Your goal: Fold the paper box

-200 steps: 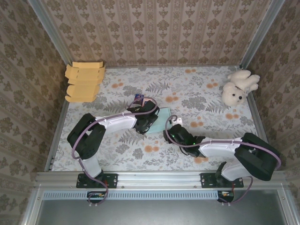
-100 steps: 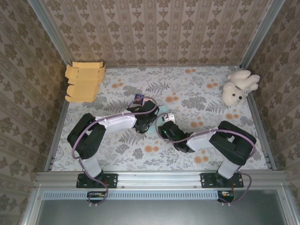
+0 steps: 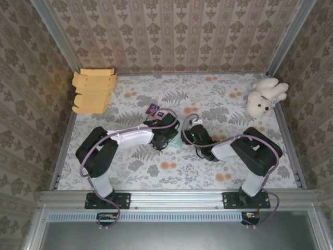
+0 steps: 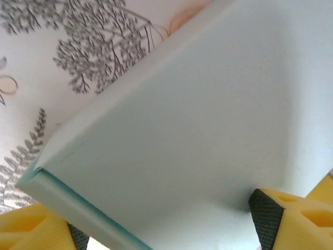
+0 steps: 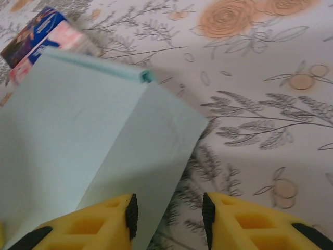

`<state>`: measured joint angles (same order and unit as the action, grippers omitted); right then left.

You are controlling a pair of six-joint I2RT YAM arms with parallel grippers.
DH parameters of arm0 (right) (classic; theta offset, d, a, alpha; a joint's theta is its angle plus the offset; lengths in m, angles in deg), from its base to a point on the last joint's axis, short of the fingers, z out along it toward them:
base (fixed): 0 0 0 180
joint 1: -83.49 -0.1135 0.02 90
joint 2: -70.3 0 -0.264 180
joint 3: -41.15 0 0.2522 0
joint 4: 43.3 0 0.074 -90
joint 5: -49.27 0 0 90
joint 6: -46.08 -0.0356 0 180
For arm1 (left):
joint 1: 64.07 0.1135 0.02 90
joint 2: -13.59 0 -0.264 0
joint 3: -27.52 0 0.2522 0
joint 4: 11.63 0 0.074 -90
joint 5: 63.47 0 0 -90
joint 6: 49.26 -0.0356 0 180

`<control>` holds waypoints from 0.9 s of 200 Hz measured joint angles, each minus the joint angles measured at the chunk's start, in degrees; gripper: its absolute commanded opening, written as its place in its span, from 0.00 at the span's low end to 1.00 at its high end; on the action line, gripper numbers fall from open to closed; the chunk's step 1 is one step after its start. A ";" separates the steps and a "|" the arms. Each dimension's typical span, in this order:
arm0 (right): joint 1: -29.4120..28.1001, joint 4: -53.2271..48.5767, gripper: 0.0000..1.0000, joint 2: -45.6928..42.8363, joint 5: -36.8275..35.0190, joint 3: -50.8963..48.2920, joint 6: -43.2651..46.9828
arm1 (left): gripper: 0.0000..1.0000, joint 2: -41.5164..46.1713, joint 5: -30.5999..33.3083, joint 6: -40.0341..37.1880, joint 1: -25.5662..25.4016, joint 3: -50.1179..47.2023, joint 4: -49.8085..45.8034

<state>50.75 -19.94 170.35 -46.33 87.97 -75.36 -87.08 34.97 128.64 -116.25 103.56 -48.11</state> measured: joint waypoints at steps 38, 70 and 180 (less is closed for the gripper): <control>2.75 -3.21 0.41 -0.52 6.88 1.03 -2.71 | 0.87 0.90 -0.28 -2.19 -0.70 0.00 -1.57; 4.85 -13.31 0.41 -3.82 10.38 4.22 -3.30 | 0.91 3.76 0.52 -3.91 -0.72 -0.02 -2.78; 10.95 -33.48 0.07 -2.45 21.92 18.84 -1.99 | 0.89 7.37 -11.52 -49.18 14.62 -5.97 22.34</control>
<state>61.70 -53.42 167.91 -24.41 106.81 -77.35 -79.71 23.46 79.46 -101.63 97.59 -25.77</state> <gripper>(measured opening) 0.078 0.901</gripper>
